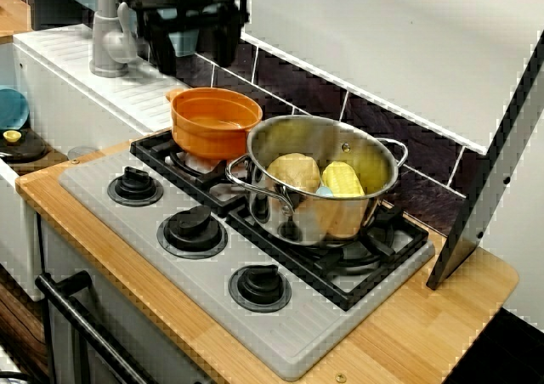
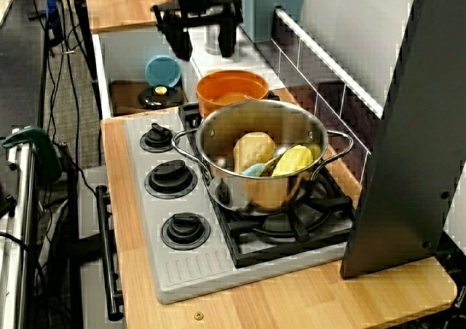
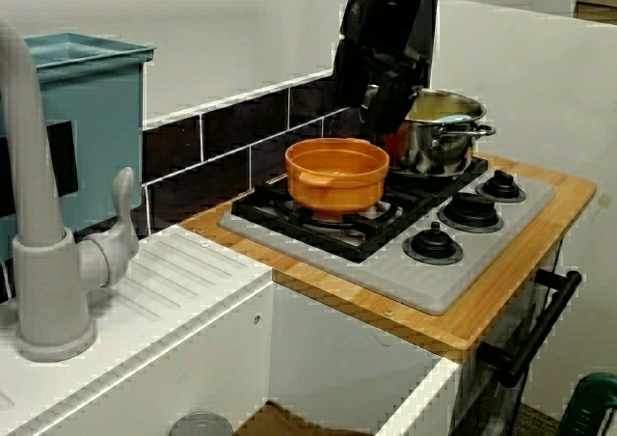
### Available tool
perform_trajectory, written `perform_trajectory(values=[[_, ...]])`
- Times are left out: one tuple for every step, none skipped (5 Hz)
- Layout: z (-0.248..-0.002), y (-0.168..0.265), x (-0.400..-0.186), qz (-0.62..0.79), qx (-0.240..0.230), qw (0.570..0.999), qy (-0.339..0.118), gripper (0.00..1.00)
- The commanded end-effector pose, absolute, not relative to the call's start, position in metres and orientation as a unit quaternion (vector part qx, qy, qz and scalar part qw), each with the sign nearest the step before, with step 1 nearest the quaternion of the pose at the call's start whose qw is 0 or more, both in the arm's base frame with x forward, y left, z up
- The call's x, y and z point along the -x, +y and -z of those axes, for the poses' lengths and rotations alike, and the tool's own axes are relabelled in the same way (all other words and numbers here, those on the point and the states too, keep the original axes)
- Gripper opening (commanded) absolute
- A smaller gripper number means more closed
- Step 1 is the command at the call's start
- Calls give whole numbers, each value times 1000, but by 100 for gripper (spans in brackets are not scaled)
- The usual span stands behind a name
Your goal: Lift pot from stove
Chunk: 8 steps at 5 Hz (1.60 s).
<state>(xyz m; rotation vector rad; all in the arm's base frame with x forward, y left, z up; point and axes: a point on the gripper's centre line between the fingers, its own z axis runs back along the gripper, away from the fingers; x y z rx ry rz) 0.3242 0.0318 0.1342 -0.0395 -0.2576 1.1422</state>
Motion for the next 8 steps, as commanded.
perform_trajectory(values=[[-134, 29, -330, -541, 14, 830, -135, 100], [-123, 23, -331, -535, 0, 834, -131, 100], [-111, 19, -327, -527, -12, 840, -129, 100], [-102, 16, -325, -520, -25, 844, -129, 100], [-94, 13, -325, -507, -36, 852, -122, 100], [-83, 11, -324, -499, -51, 857, -119, 100], [-75, 9, -324, -492, -59, 860, -119, 100], [-73, 6, -327, -474, -56, 872, -108, 0]])
